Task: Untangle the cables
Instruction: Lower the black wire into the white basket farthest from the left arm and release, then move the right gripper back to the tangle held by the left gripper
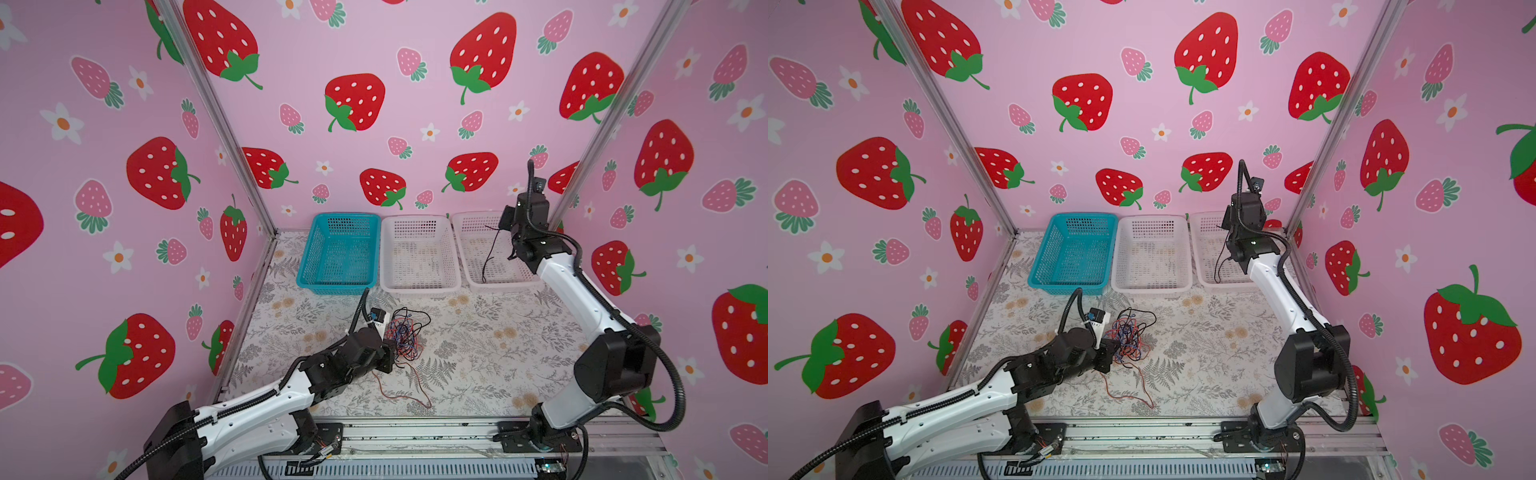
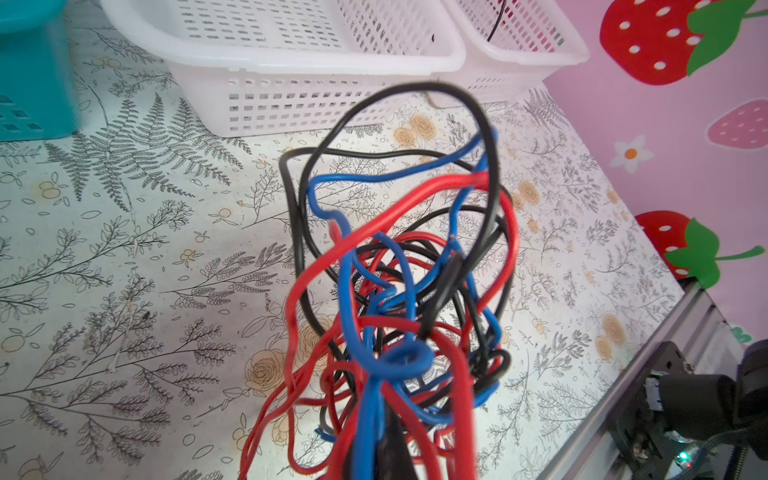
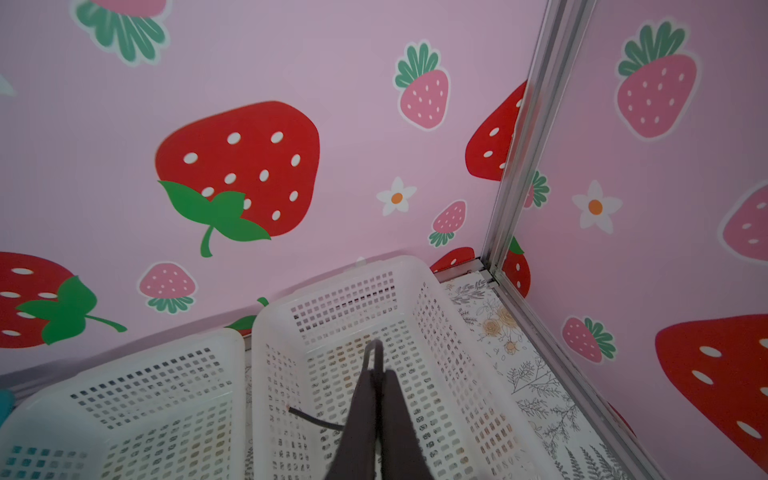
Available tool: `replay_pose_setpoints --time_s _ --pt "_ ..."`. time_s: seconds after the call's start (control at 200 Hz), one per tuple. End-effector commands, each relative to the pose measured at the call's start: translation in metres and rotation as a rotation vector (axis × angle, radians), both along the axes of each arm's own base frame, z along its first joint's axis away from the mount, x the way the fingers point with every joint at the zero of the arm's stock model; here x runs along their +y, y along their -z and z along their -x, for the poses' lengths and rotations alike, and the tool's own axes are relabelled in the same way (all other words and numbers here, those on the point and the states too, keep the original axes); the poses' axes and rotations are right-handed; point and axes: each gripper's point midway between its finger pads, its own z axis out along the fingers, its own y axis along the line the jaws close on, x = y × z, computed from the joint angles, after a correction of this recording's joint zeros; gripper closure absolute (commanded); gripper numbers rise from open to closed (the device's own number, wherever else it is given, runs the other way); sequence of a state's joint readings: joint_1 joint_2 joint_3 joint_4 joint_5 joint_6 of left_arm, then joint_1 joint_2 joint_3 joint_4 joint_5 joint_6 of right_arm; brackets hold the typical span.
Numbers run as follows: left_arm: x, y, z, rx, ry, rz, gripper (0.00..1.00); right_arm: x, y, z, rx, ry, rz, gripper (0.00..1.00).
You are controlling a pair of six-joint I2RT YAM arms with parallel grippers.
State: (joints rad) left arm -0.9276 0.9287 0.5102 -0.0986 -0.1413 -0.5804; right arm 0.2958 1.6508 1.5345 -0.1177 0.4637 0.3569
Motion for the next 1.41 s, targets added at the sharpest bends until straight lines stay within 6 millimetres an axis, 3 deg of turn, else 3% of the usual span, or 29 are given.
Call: replay_pose_setpoints --time_s 0.0,0.16,0.3,0.385,0.53,0.68,0.815,0.905,0.975,1.126,1.216,1.291,1.401 --pt "0.0 -0.011 -0.003 -0.024 -0.038 0.073 1.0 -0.004 0.046 -0.015 0.1 0.011 -0.059 1.0" --pt "0.002 -0.008 -0.001 -0.01 -0.048 0.084 1.0 0.001 0.102 -0.022 0.234 -0.01 -0.067 1.0" --pt "0.002 -0.007 -0.001 0.002 -0.054 0.08 1.0 0.007 0.126 -0.025 0.334 -0.03 -0.083 1.0" --pt "0.001 -0.007 -0.001 0.01 -0.055 0.083 1.0 0.009 0.125 -0.024 0.352 -0.035 -0.087 0.95" --pt "-0.002 -0.005 -0.002 0.025 -0.056 0.088 1.0 0.015 0.115 -0.016 0.348 -0.073 -0.118 0.72" --pt "-0.005 -0.005 -0.003 0.032 -0.06 0.1 1.0 0.018 0.107 0.005 0.328 -0.075 -0.116 0.51" --pt "-0.008 -0.009 -0.004 0.034 -0.061 0.122 1.0 0.024 0.087 0.023 0.283 -0.12 -0.155 0.43" --pt "-0.01 -0.012 -0.005 0.036 -0.064 0.135 1.0 0.056 0.072 0.047 0.256 -0.261 -0.23 0.43" --pt "-0.011 -0.014 -0.005 0.037 -0.065 0.146 1.0 0.089 0.074 0.076 0.272 -0.411 -0.313 0.43" --pt "-0.012 -0.014 -0.006 0.044 -0.078 0.17 1.0 0.166 0.076 0.162 0.27 -0.802 -0.509 0.46" --pt "-0.014 -0.015 -0.006 0.051 -0.08 0.188 1.0 0.2 0.085 0.209 0.299 -0.936 -0.554 0.46" --pt "-0.015 -0.014 -0.006 0.054 -0.083 0.196 1.0 0.219 0.094 0.242 0.333 -0.997 -0.592 0.46" --pt "-0.015 -0.01 -0.006 0.063 -0.091 0.207 1.0 0.234 0.105 0.274 0.342 -1.025 -0.744 0.47"
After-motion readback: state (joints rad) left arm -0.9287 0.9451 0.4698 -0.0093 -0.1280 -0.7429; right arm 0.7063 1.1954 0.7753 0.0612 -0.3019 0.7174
